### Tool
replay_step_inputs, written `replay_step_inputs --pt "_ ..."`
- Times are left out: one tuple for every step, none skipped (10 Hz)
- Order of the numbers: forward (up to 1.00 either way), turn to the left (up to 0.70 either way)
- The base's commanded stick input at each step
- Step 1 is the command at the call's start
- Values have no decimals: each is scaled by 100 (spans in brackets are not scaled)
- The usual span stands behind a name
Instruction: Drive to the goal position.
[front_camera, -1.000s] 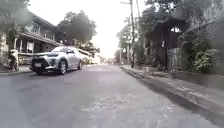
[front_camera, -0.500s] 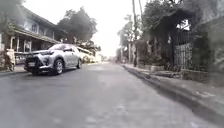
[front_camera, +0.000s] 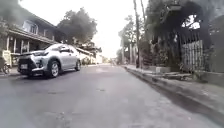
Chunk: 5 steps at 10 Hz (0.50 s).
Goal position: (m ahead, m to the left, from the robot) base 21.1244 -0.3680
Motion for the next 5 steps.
replay_step_inputs --pt "100 0" --pt "100 0" --pt "100 0" --pt "100 0" --pt "100 0"
